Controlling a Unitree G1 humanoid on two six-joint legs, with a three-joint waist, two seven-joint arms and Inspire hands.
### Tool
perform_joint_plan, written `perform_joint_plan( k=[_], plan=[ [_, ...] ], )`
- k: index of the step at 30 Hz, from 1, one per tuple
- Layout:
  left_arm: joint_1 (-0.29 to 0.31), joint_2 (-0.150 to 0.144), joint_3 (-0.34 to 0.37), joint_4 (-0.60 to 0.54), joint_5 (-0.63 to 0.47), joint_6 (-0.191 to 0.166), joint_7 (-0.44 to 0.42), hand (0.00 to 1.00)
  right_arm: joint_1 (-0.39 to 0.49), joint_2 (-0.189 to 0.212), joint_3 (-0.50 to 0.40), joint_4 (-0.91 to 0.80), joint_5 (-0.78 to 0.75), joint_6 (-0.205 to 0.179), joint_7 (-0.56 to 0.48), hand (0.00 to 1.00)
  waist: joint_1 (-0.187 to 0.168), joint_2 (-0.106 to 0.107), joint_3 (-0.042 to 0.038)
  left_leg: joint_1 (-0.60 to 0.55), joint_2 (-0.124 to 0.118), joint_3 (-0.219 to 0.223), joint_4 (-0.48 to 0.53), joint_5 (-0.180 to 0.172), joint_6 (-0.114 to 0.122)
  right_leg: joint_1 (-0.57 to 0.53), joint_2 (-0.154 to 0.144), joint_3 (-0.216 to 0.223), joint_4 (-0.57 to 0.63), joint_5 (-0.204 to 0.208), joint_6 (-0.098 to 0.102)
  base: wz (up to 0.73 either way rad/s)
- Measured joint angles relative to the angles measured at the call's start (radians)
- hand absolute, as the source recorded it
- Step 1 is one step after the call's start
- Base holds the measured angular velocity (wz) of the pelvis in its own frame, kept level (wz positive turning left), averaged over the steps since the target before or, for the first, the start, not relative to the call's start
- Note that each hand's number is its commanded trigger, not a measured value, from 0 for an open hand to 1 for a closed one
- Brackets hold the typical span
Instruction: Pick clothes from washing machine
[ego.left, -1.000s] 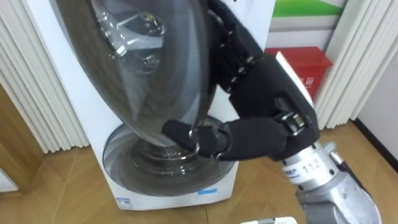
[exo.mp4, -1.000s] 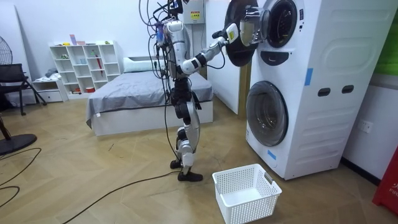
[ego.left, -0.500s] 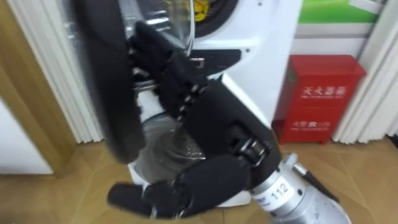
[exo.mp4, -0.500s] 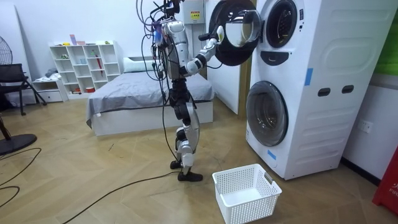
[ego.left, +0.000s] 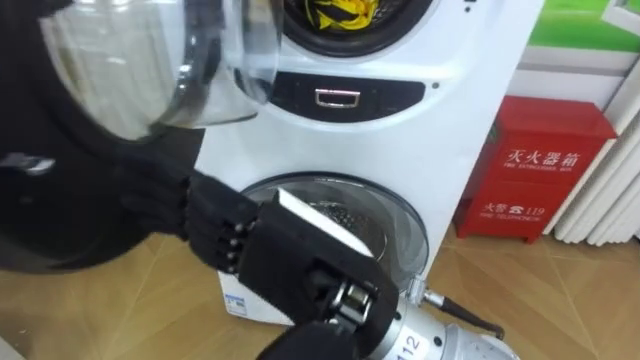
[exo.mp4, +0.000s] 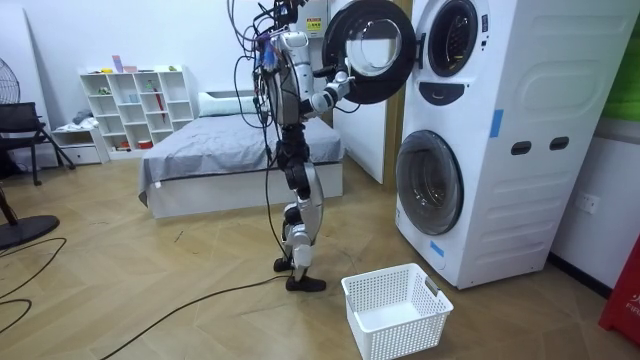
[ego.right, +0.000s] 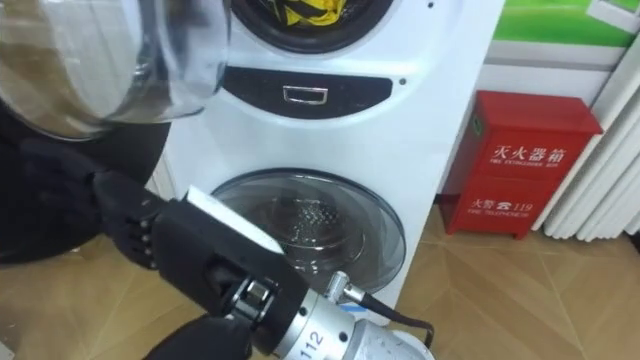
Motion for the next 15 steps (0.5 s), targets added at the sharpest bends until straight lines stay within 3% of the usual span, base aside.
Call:
perform_joint_plan(
  k=[5, 9, 15],
  plan=[
    [-0.003, 0.0, 0.0, 0.004, 0.0, 0.0, 0.0, 0.0, 0.0, 0.0, -0.001, 0.0, -0.002, 0.0, 0.009, 0.0, 0.004, 0.001, 0.0038, 0.005, -0.002, 0.0, -0.011, -0.001, 0.001, 0.002, -0.002, -0.001, -0.003, -0.003, 0.006, 0.0],
    [-0.012, 0.0, 0.0, 0.023, 0.0, 0.0, 0.0, 0.0, 0.0, 0.0, -0.001, 0.0, -0.007, 0.0, 0.029, 0.0, 0.006, 0.0, 0.0159, 0.002, -0.006, 0.0, -0.01, -0.001, 0.001, 0.0, -0.005, -0.001, -0.002, -0.006, 0.011, 0.0],
    [-0.017, 0.0, 0.0, 0.027, 0.0, 0.0, -0.002, 0.0, -0.001, 0.0, -0.001, 0.0, -0.02, 0.0, 0.042, 0.0, 0.011, -0.002, 0.016, -0.001, -0.009, -0.001, -0.009, -0.001, 0.001, -0.002, -0.009, -0.002, -0.001, -0.008, 0.014, 0.01]
  ],
)
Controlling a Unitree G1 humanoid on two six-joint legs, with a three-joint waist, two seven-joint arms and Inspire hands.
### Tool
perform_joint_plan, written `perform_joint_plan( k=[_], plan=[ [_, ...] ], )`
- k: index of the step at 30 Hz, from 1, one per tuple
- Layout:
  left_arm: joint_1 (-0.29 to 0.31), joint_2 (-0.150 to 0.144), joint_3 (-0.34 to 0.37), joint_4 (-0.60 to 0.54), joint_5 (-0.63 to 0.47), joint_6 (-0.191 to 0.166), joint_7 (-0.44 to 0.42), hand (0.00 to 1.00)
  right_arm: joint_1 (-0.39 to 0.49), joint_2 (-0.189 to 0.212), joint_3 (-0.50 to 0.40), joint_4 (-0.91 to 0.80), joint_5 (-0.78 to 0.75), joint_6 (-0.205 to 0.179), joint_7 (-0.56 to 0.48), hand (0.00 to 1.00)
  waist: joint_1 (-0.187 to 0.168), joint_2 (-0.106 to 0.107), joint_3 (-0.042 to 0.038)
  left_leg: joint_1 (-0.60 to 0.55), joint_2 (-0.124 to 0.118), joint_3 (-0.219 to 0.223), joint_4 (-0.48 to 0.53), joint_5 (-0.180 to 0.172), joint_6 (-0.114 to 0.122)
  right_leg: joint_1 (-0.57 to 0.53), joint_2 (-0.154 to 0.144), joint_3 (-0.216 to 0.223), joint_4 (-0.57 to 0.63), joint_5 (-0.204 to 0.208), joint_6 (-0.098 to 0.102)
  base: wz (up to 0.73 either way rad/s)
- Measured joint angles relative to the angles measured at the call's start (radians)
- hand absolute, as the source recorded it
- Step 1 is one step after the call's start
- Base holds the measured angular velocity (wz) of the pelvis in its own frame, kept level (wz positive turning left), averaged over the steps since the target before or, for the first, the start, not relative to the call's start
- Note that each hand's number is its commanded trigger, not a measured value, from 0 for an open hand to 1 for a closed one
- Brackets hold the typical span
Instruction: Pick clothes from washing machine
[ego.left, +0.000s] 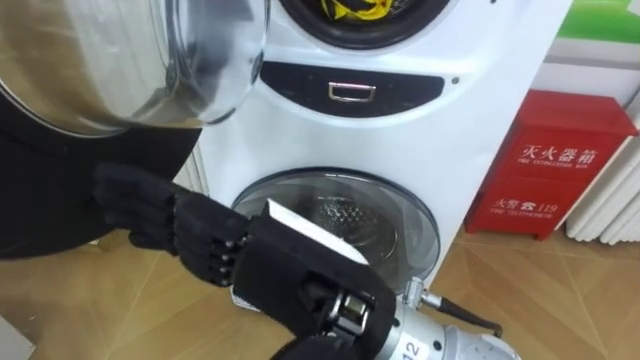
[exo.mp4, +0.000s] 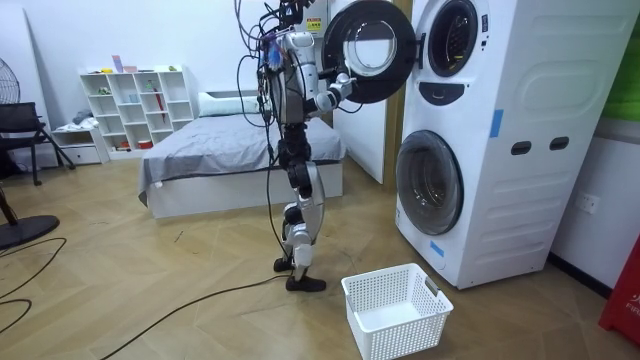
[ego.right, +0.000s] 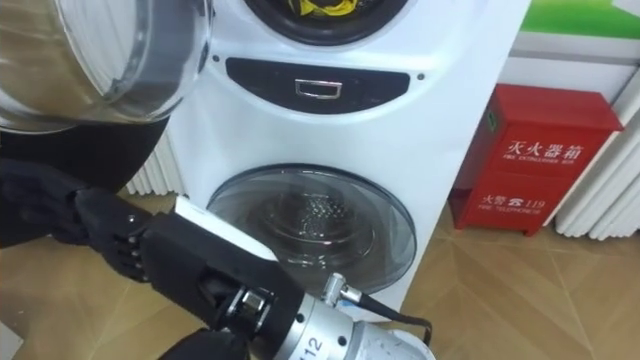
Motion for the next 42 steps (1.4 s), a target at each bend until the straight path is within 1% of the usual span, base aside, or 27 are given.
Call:
perform_joint_plan(
  k=[2, 5, 7, 8, 10, 11, 12, 13, 15, 17, 19, 21, 23, 25, 28, 29, 30, 31, 33, 34, 35, 37, 40, 42],
  plan=[
    [-0.005, 0.0, 0.0, 0.0, 0.0, 0.0, 0.0, 0.0, -0.005, 0.0, 0.001, 0.0, -0.006, 0.0, -0.001, 0.0, 0.003, -0.001, -0.0006, 0.0, 0.0, 0.001, 0.0, 0.0, 0.0, 0.0, 0.0, 0.001, 0.0, 0.0, 0.0, -0.03],
    [-0.018, 0.0, 0.0, 0.0, 0.0, -0.006, 0.0, 0.0, -0.034, 0.004, 0.003, 0.003, -0.052, 0.0, -0.003, 0.0, 0.021, -0.003, -0.0017, 0.001, 0.0, -0.001, -0.001, 0.0, 0.0, 0.001, 0.0, 0.002, -0.001, 0.0, 0.0, 0.0],
    [-0.025, 0.0, -0.003, 0.0, 0.001, -0.006, 0.0, 0.0, -0.091, 0.023, 0.018, 0.035, -0.085, 0.0, -0.007, 0.0, 0.033, -0.003, -0.0022, 0.002, 0.0, -0.002, -0.002, 0.0, 0.0, 0.002, 0.001, -0.002, -0.001, 0.0, 0.0, 0.0],
    [-0.026, 0.0, -0.004, 0.0, 0.001, -0.006, 0.0, 0.0, -0.106, 0.029, 0.026, 0.045, -0.092, 0.0, -0.011, 0.0, 0.039, -0.003, -0.0022, 0.002, 0.0, -0.002, -0.002, 0.0, 0.0, 0.002, 0.001, -0.002, -0.001, 0.0, 0.0, 0.0],
    [-0.033, 0.0, -0.009, -0.001, 0.004, -0.003, -0.001, 0.0, -0.156, 0.057, 0.052, 0.092, -0.125, 0.0, -0.024, 0.0, 0.069, -0.006, -0.0024, 0.005, 0.0, -0.002, -0.003, 0.0, 0.0, 0.002, 0.001, -0.003, -0.002, 0.0, 0.0, 0.0],
    [-0.035, 0.0, -0.008, -0.001, 0.013, 0.0, -0.001, 0.0, -0.165, 0.065, 0.054, 0.107, -0.135, 0.0, -0.026, 0.0, 0.078, -0.008, -0.0018, 0.005, 0.0, -0.002, -0.004, 0.001, 0.001, 0.002, 0.001, -0.004, -0.002, 0.0, 0.0, 0.08],
    [-0.036, 0.0, -0.008, -0.001, 0.032, 0.005, -0.001, 0.0, -0.181, 0.078, 0.057, 0.132, -0.152, 0.008, -0.032, 0.0, 0.084, -0.012, -0.0009, 0.005, 0.0, -0.005, -0.004, 0.001, 0.002, 0.003, 0.0, -0.01, -0.002, 0.0, 0.0, 0.15],
    [-0.034, 0.0, -0.009, -0.001, 0.042, 0.011, -0.001, 0.0, -0.196, 0.083, 0.061, 0.153, -0.173, 0.016, -0.042, 0.0, 0.092, -0.016, -0.0003, 0.004, 0.0, -0.011, -0.004, 0.001, 0.002, 0.003, -0.001, -0.018, -0.003, 0.0, 0.0, 0.18],
    [-0.033, 0.0, -0.01, 0.0, 0.042, 0.022, -0.002, 0.0, -0.207, 0.083, 0.064, 0.176, -0.19, 0.032, -0.057, 0.0, 0.108, -0.022, -0.0006, 0.002, -0.002, -0.018, -0.004, 0.001, 0.002, 0.004, -0.003, -0.023, -0.004, -0.001, 0.001, 0.16],
    [-0.031, 0.0, -0.009, 0.01, 0.048, 0.027, -0.002, 0.0, -0.221, 0.084, 0.073, 0.207, -0.203, 0.04, -0.071, 0.0, 0.112, -0.023, -0.0004, -0.001, -0.004, -0.029, -0.001, 0.001, 0.003, 0.015, -0.004, -0.033, -0.015, -0.002, 0.004, 0.17],
    [-0.031, -0.001, -0.007, 0.015, 0.066, 0.044, -0.002, 0.0, -0.234, 0.085, 0.077, 0.238, -0.217, 0.047, -0.081, 0.0, 0.128, -0.023, -0.0004, -0.002, -0.005, -0.031, 0.0, 0.001, 0.003, 0.015, -0.005, -0.033, -0.017, -0.003, 0.005, 0.02],
    [-0.029, -0.001, -0.004, 0.015, 0.064, 0.049, -0.002, 0.0, -0.236, 0.083, 0.077, 0.252, -0.22, 0.057, -0.087, 0.0, 0.13, -0.022, 0.0, -0.002, -0.005, -0.028, 0.0, 0.001, 0.003, 0.017, -0.005, -0.036, -0.016, -0.003, 0.005, 0.05],
    [-0.024, -0.001, 0.002, 0.015, 0.063, 0.058, -0.002, 0.0, -0.235, 0.071, 0.077, 0.271, -0.234, 0.068, -0.101, 0.0, 0.127, -0.022, -0.0001, 0.005, -0.005, -0.029, -0.001, 0.001, 0.003, 0.022, -0.005, -0.038, -0.017, -0.003, 0.005, 0.02],
    [-0.014, -0.001, 0.006, 0.016, 0.063, 0.065, -0.003, 0.0, -0.232, 0.043, 0.076, 0.277, -0.263, 0.084, -0.12, 0.0, 0.117, -0.02, 0.0012, 0.008, -0.005, -0.033, -0.001, 0.001, 0.004, 0.034, -0.006, -0.044, -0.021, -0.003, 0.005, 0.08],
    [-0.012, -0.008, 0.045, 0.018, 0.063, 0.065, -0.013, 0.0, -0.23, -0.044, 0.047, 0.277, -0.298, 0.09, -0.146, 0.0, 0.095, -0.02, 0.0013, 0.001, -0.006, -0.043, 0.0, -0.001, 0.007, 0.031, -0.007, -0.05, -0.023, -0.004, 0.006, 0.06],
    [-0.011, -0.008, 0.05, 0.018, 0.065, 0.065, -0.013, 0.0, -0.227, -0.056, 0.033, 0.277, -0.309, 0.093, -0.147, 0.0, 0.087, -0.021, 0.0011, 0.001, -0.007, -0.045, 0.001, -0.001, 0.007, 0.032, -0.007, -0.05, -0.026, -0.004, 0.006, 0.07],
    [-0.007, -0.009, 0.063, 0.018, 0.064, 0.065, -0.013, 0.0, -0.222, -0.065, 0.001, 0.277, -0.337, 0.098, -0.148, 0.0, 0.07, -0.021, 0.0007, 0.0, -0.007, -0.046, 0.001, -0.001, 0.007, 0.034, -0.007, -0.054, -0.029, -0.004, 0.007, 0.06],
    [-0.005, -0.009, 0.064, 0.019, 0.064, 0.066, -0.013, 0.0, -0.221, -0.068, -0.033, 0.277, -0.357, 0.1, -0.158, 0.0, 0.054, -0.02, 0.0008, 0.0, -0.007, -0.048, 0.001, -0.001, 0.007, 0.035, -0.007, -0.054, -0.03, -0.004, 0.007, 0.06],
    [-0.004, -0.009, 0.065, 0.019, 0.063, 0.067, -0.013, 0.0, -0.221, -0.078, -0.077, 0.277, -0.361, 0.101, -0.174, 0.0, 0.035, -0.018, 0.0005, 0.003, -0.007, -0.05, 0.0, -0.001, 0.007, 0.038, -0.007, -0.055, -0.031, -0.004, 0.007, 0.0],
    [-0.005, -0.009, 0.069, 0.015, 0.063, 0.067, -0.013, 0.0, -0.221, -0.084, -0.105, 0.276, -0.36, 0.101, -0.183, 0.0, 0.016, -0.02, -0.0016, 0.004, -0.007, -0.047, 0.0, -0.001, 0.007, 0.039, -0.007, -0.055, -0.031, -0.004, 0.007, 0.0],
    [-0.005, -0.01, 0.073, 0.014, 0.062, 0.067, -0.012, 0.0, -0.219, -0.085, -0.119, 0.276, -0.36, 0.101, -0.186, 0.0, 0.009, -0.02, -0.0016, 0.005, -0.007, -0.046, -0.001, -0.001, 0.007, 0.04, -0.007, -0.055, -0.031, -0.004, 0.007, 0.0],
    [-0.009, -0.012, 0.082, 0.014, 0.062, 0.067, -0.012, 0.0, -0.213, -0.09, -0.16, 0.266, -0.36, 0.104, -0.21, 0.0, -0.013, -0.022, -0.0039, 0.007, -0.006, -0.042, -0.002, -0.001, 0.007, 0.04, -0.007, -0.052, -0.031, -0.004, 0.007, -0.06],
    [-0.018, -0.012, 0.084, 0.014, 0.062, 0.066, -0.008, 0.0, -0.211, -0.105, -0.185, 0.266, -0.36, 0.106, -0.234, 0.0, -0.021, -0.02, -0.0047, 0.02, -0.006, -0.038, -0.006, -0.001, 0.007, 0.049, -0.005, -0.043, -0.031, -0.004, 0.007, -0.1],
    [-0.015, -0.014, 0.084, 0.014, 0.062, 0.066, 0.002, 0.0, -0.207, -0.106, -0.198, 0.265, -0.36, 0.106, -0.242, 0.0, -0.022, -0.021, -0.0053, 0.023, -0.003, -0.033, -0.005, -0.001, 0.007, 0.05, -0.005, -0.034, -0.031, -0.004, 0.007, -0.12]
  ],
)
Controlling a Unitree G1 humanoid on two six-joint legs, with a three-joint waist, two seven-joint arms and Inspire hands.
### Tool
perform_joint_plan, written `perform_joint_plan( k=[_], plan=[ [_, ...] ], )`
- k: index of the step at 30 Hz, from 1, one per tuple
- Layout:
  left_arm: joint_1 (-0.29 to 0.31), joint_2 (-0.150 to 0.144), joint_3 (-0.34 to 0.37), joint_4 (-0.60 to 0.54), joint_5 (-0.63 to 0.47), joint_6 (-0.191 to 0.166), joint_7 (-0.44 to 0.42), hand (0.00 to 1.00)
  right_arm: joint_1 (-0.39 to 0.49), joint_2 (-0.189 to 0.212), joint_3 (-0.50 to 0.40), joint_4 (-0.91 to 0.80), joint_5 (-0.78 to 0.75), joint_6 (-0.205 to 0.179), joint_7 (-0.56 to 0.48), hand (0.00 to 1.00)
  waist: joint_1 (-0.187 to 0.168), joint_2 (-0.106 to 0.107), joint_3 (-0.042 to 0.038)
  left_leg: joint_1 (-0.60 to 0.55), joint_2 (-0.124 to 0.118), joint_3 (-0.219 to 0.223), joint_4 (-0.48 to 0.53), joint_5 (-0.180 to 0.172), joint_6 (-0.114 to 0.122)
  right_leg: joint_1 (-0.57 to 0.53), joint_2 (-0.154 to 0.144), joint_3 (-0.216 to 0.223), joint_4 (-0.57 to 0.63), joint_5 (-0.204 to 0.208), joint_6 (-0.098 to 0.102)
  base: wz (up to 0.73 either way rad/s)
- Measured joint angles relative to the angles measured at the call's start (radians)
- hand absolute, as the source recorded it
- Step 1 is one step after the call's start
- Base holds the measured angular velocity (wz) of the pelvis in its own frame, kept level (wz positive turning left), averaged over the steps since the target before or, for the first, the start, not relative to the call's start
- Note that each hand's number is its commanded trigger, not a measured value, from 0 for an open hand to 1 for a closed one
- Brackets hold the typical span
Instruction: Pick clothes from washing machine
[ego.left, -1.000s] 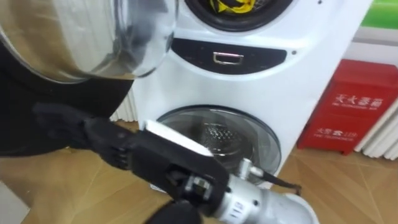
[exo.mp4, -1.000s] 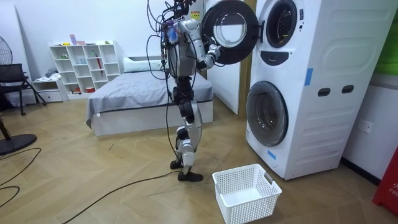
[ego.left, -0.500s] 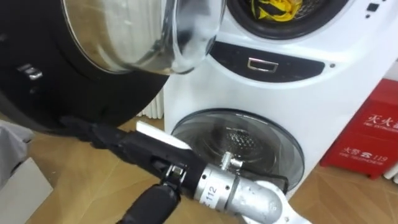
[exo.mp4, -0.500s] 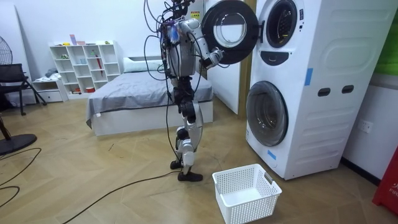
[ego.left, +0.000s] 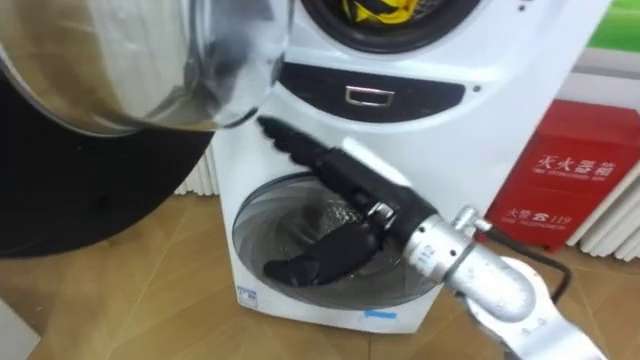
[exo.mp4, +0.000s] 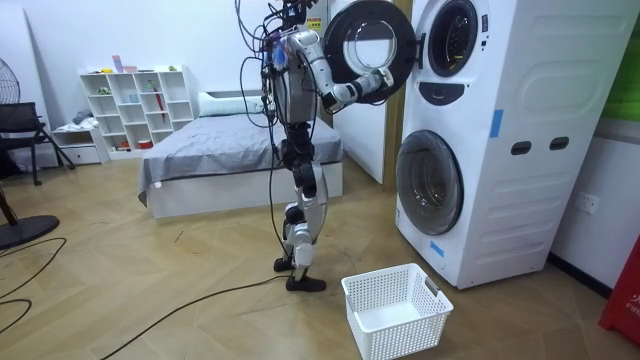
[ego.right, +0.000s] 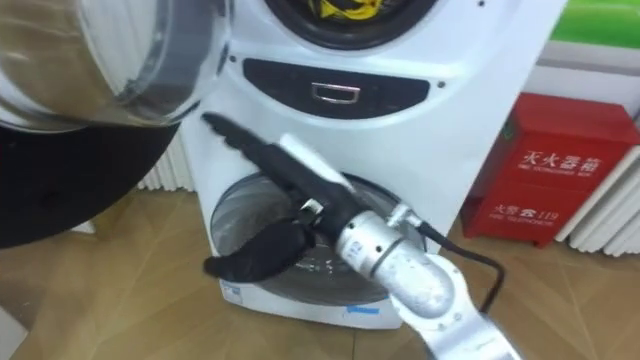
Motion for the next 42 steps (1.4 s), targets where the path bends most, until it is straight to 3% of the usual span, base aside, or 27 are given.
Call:
perform_joint_plan(
  k=[12, 16, 22, 29, 38, 42],
  plan=[
    [0.03, -0.004, 0.0, 0.002, -0.001, 0.017, 0.007, 0.0, 0.146, -0.013, -0.085, 0.001, -0.015, 0.002, -0.086, 0.0, -0.036, 0.006, -0.0002, 0.001, 0.004, 0.016, 0.003, -0.004, 0.006, 0.001, 0.0, 0.001, 0.003, -0.001, 0.002, 0.0],
    [0.037, -0.007, 0.0, 0.002, -0.001, 0.014, 0.018, 0.0, 0.146, -0.013, -0.135, 0.003, -0.017, 0.002, -0.115, 0.0, -0.06, 0.016, -0.0013, 0.004, 0.004, 0.017, 0.003, -0.004, 0.006, 0.002, 0.0, 0.001, 0.007, -0.001, 0.002, 0.0],
    [0.035, -0.025, 0.0, -0.002, 0.004, 0.013, 0.028, 0.0, 0.143, -0.013, -0.191, 0.004, -0.015, 0.0, -0.18, 0.0, -0.065, 0.017, -0.0006, 0.019, 0.003, 0.02, -0.001, -0.004, 0.006, 0.013, 0.0, 0.005, 0.009, -0.002, 0.004, -0.01],
    [0.048, -0.025, 0.007, -0.032, 0.008, 0.014, 0.02, 0.0, 0.14, -0.013, -0.2, -0.012, -0.015, 0.0, -0.222, 0.0, -0.064, 0.012, -0.0041, 0.023, 0.003, 0.019, 0.0, -0.004, 0.006, 0.014, 0.0, 0.004, 0.012, -0.002, 0.004, 0.0],
    [0.061, -0.025, 0.034, -0.045, 0.008, 0.019, 0.016, 0.0, 0.056, -0.005, -0.207, -0.048, 0.048, 0.0, -0.246, 0.0, -0.066, 0.005, -0.0033, 0.03, 0.003, 0.016, 0.004, -0.004, 0.006, 0.029, -0.001, -0.003, 0.005, -0.003, 0.005, 0.02],
    [0.062, -0.026, 0.034, -0.04, 0.008, 0.043, 0.015, 0.0, 0.028, 0.001, -0.207, -0.049, 0.091, 0.0, -0.246, 0.0, -0.065, 0.001, -0.0062, 0.028, 0.003, 0.016, 0.005, -0.004, 0.006, 0.031, -0.001, -0.008, 0.0, -0.003, 0.005, 0.04]
  ],
)
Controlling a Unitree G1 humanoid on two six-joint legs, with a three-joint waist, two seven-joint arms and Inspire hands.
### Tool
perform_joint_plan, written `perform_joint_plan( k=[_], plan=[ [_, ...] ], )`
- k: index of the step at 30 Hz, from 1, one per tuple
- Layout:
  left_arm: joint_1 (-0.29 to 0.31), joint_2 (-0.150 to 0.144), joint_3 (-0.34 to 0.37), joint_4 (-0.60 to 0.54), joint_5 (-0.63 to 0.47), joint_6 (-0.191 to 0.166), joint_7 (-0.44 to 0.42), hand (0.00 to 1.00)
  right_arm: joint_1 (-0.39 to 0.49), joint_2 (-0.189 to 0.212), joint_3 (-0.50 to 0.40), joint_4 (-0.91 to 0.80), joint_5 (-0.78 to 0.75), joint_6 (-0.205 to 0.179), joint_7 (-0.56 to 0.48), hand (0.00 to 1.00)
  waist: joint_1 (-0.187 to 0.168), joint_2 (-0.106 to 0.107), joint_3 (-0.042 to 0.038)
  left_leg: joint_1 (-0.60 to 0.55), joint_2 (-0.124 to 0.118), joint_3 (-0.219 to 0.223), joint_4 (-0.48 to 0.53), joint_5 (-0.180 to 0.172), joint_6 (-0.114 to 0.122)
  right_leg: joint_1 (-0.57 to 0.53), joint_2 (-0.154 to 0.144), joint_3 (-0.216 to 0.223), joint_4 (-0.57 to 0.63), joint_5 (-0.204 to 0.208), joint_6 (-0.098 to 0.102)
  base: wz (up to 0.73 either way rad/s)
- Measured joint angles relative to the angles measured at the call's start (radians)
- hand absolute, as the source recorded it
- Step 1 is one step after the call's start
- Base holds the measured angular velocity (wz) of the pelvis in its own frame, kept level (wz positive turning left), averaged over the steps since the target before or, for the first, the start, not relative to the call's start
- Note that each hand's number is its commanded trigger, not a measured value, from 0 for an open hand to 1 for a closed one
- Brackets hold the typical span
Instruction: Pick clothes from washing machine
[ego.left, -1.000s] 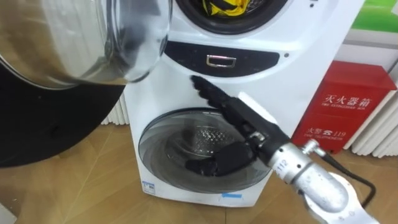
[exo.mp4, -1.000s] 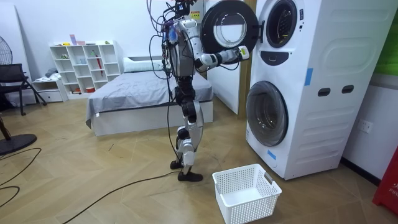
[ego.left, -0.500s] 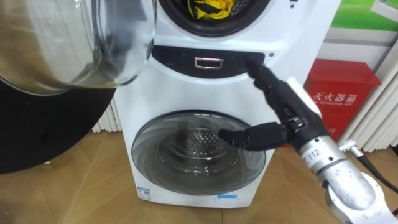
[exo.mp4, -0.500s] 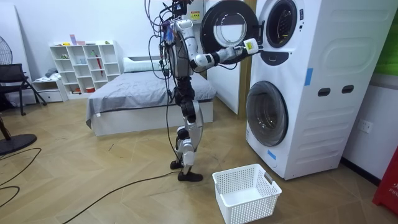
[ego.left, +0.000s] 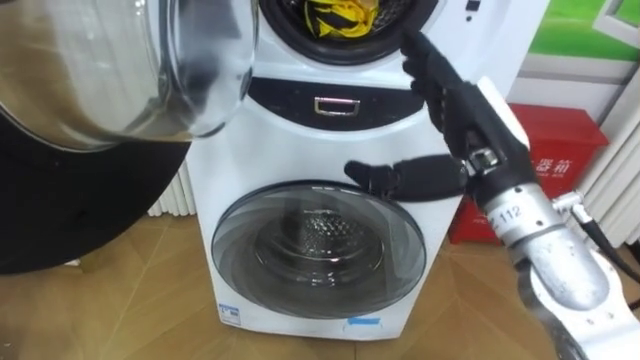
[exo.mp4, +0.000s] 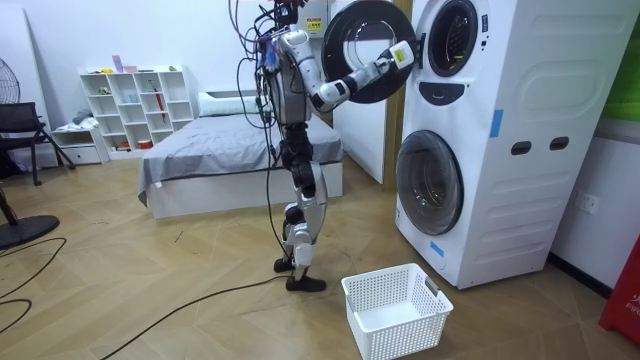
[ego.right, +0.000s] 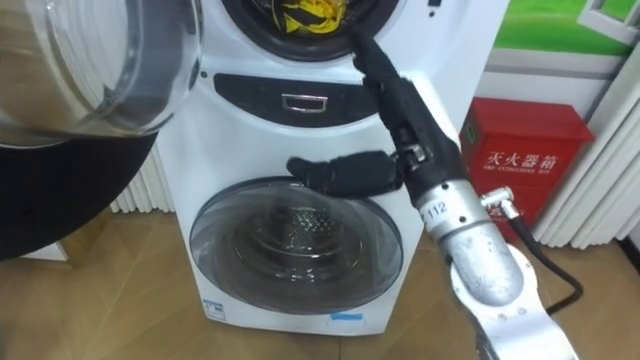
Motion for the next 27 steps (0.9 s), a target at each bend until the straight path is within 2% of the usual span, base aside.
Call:
perform_joint_plan(
  k=[4, 7, 10, 14, 18, 20, 22, 23, 25, 27],
  plan=[
    [-0.001, -0.001, 0.0, 0.001, 0.0, 0.018, 0.0, 0.0, -0.016, 0.012, 0.001, -0.025, 0.028, 0.0, 0.0, 0.0, 0.006, 0.009, 0.0033, -0.003, 0.0, -0.001, 0.0, 0.0, 0.0, -0.001, 0.0, 0.0, -0.002, 0.0, 0.0, 0.0],
    [-0.006, -0.003, 0.0, -0.002, 0.0, 0.022, 0.0, 0.0, -0.018, 0.028, 0.004, -0.031, 0.04, 0.0, -0.007, 0.0, 0.024, 0.017, -0.0001, 0.004, 0.0, -0.001, -0.001, 0.0, 0.0, -0.002, 0.0, 0.005, -0.001, 0.0, 0.0, -0.05],
    [-0.006, -0.003, 0.0, -0.015, 0.0, 0.022, 0.01, 0.0, -0.02, 0.028, 0.01, -0.031, 0.046, 0.001, -0.016, 0.0, 0.03, 0.028, 0.0012, 0.005, 0.0, -0.001, -0.004, 0.0, 0.0, -0.002, 0.0, 0.004, -0.001, 0.0, 0.0, 0.0],
    [-0.005, -0.003, -0.001, -0.015, 0.0, 0.024, 0.012, 0.0, -0.047, 0.033, 0.014, -0.024, 0.051, 0.001, -0.034, 0.0, 0.031, 0.027, 0.0015, -0.003, 0.001, -0.004, -0.001, 0.0, 0.0, -0.003, 0.0, 0.0, 0.0, -0.003, 0.0, 0.02],
    [-0.004, -0.003, -0.001, -0.015, -0.01, 0.024, 0.012, 0.0, -0.097, 0.041, 0.027, 0.021, 0.065, 0.001, -0.057, 0.0, 0.059, 0.02, 0.0028, 0.005, 0.004, 0.002, 0.011, -0.001, 0.0, 0.0, 0.0, 0.008, 0.008, -0.005, -0.004, -0.05],
    [0.001, -0.003, -0.001, -0.014, -0.009, 0.024, 0.012, 0.0, -0.097, 0.041, 0.042, 0.034, 0.069, 0.001, -0.056, 0.0, 0.07, 0.016, 0.0061, -0.004, 0.007, 0.001, 0.049, -0.015, 0.002, 0.001, 0.0, 0.008, 0.023, -0.013, -0.006, 0.0],
    [0.002, -0.003, 0.002, -0.007, -0.007, 0.02, 0.01, 0.0, -0.097, 0.042, 0.043, 0.055, 0.069, 0.0, -0.051, 0.0, 0.086, 0.019, 0.0139, -0.045, 0.019, 0.0, 0.166, -0.057, -0.001, 0.0, 0.002, 0.007, 0.059, -0.036, -0.011, 0.0],
    [0.003, -0.003, 0.005, -0.001, -0.007, 0.017, 0.01, 0.0, -0.097, 0.042, 0.043, 0.06, 0.069, 0.0, -0.05, 0.0, 0.088, 0.023, 0.017, -0.06, 0.022, 0.0, 0.201, -0.066, -0.003, -0.001, 0.002, 0.007, 0.068, -0.041, -0.012, 0.0],
    [0.017, -0.002, 0.008, 0.004, -0.006, 0.016, 0.008, 0.0, -0.097, 0.047, 0.043, 0.075, 0.065, -0.002, -0.05, 0.0, 0.094, 0.024, 0.0187, -0.126, 0.033, -0.001, 0.343, -0.081, -0.006, -0.002, 0.003, 0.011, 0.09, -0.061, -0.015, 0.0],
    [0.029, -0.003, 0.012, 0.003, -0.007, 0.016, 0.003, 0.0, -0.098, 0.055, 0.043, 0.092, 0.068, -0.01, -0.053, 0.0, 0.095, 0.022, 0.0165, -0.155, 0.036, -0.002, 0.402, -0.082, -0.006, 0.001, 0.004, 0.017, 0.102, -0.074, -0.017, 0.11]
  ],
)
